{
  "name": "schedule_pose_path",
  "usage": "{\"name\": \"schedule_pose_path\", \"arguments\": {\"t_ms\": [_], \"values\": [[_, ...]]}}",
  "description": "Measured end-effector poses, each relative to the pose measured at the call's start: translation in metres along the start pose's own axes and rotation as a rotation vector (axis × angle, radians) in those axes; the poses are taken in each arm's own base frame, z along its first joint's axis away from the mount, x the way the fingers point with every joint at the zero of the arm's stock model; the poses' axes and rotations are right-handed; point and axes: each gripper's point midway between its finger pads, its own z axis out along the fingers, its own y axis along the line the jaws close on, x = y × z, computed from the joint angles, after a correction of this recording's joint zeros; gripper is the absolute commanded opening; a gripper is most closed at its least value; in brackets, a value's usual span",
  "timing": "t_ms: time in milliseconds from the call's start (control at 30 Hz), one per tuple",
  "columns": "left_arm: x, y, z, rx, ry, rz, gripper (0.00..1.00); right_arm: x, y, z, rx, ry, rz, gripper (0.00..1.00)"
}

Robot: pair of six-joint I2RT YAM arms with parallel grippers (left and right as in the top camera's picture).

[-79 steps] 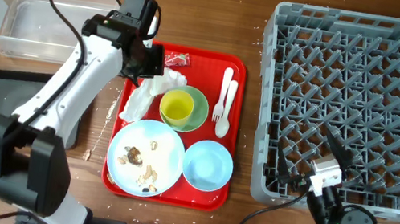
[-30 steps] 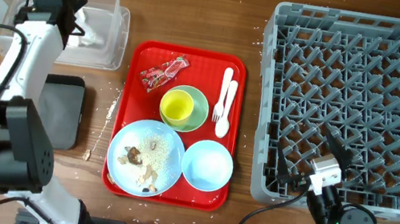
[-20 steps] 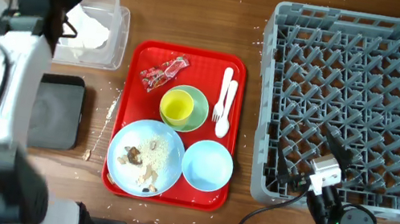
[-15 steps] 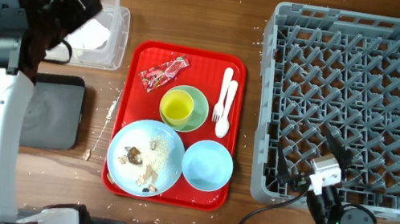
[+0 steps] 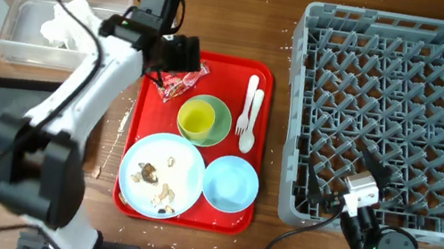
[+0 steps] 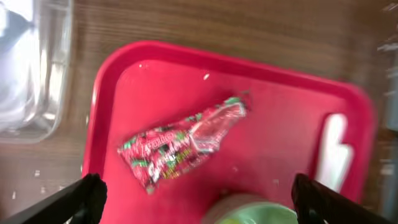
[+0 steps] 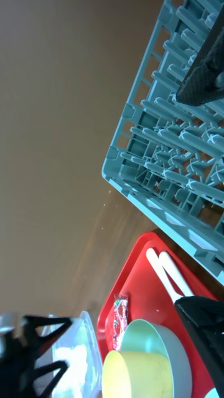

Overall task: Sort waste into correct bins and load items into the dishwasher rack
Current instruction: 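Grasp the red candy wrapper with the left gripper, drop it in bin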

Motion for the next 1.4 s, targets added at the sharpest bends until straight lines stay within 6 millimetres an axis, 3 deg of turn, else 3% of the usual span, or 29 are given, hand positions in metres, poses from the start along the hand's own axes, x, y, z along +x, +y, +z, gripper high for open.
{"name": "schedule_pose_path", "arguments": {"t_ms": [67, 233, 333, 367, 567, 633, 800, 900, 967, 1000, 1033, 1100, 1167, 1267, 1300, 1367, 1400], "values": [[0.005, 0.008, 0.033, -0.038, 0.04, 0.058, 0.95, 0.0, 0.0, 0.0, 0.0, 0.0, 0.0, 1.0], [0.02, 0.028, 0.08, -0.114, 0.117, 0.132, 0.86, 0.0, 0.0, 0.0, 0.0, 0.0, 0.0, 1.0], [0.026, 0.032, 0.096, -0.118, 0.147, 0.207, 0.88, 0.0, 0.0, 0.0, 0.0, 0.0, 0.0, 1.0], [0.026, 0.032, 0.098, -0.116, 0.148, 0.227, 0.84, 0.0, 0.0, 0.0, 0.0, 0.0, 0.0, 1.0], [0.025, 0.028, 0.101, -0.089, 0.145, 0.305, 0.32, 0.0, 0.0, 0.0, 0.0, 0.0, 0.0, 1.0], [0.026, 0.026, 0.101, -0.072, 0.152, 0.308, 0.04, 0.0, 0.0, 0.0, 0.0, 0.0, 0.0, 1.0], [0.03, 0.021, 0.1, -0.048, 0.164, 0.26, 0.04, 0.0, 0.0, 0.0, 0.0, 0.0, 0.0, 1.0], [0.02, 0.015, 0.083, -0.033, 0.121, 0.178, 0.04, 0.0, 0.0, 0.0, 0.0, 0.0, 0.0, 1.0], [-0.014, 0.003, 0.042, -0.007, -0.032, 0.124, 0.04, 0.0, 0.0, 0.0, 0.0, 0.0, 0.0, 1.0], [-0.039, 0.001, 0.008, -0.001, -0.152, 0.073, 0.04, 0.0, 0.0, 0.0, 0.0, 0.0, 0.0, 1.0], [-0.053, 0.004, -0.012, -0.004, -0.219, 0.032, 0.04, 0.0, 0.0, 0.0, 0.0, 0.0, 0.0, 1.0], [-0.086, 0.029, -0.052, -0.03, -0.375, -0.109, 0.04, 0.0, 0.0, 0.0, 0.0, 0.0, 0.0, 1.0], [-0.109, 0.073, -0.072, -0.074, -0.477, -0.304, 0.04, 0.0, 0.0, 0.0, 0.0, 0.0, 0.0, 1.0], [-0.121, 0.16, -0.086, -0.135, -0.555, -0.68, 0.08, 0.0, 0.0, 0.0, 0.0, 0.0, 0.0, 1.0], [-0.121, 0.184, -0.09, -0.152, -0.578, -0.776, 0.14, 0.0, 0.0, 0.0, 0.0, 0.001, 0.0, 1.0], [-0.118, 0.217, -0.087, -0.178, -0.591, -0.901, 0.79, 0.0, 0.0, 0.0, 0.0, 0.0, 0.0, 1.0], [-0.115, 0.228, -0.08, -0.193, -0.579, -0.932, 0.99, 0.0, 0.0, 0.0, 0.0, 0.0, 0.0, 1.0]]}}
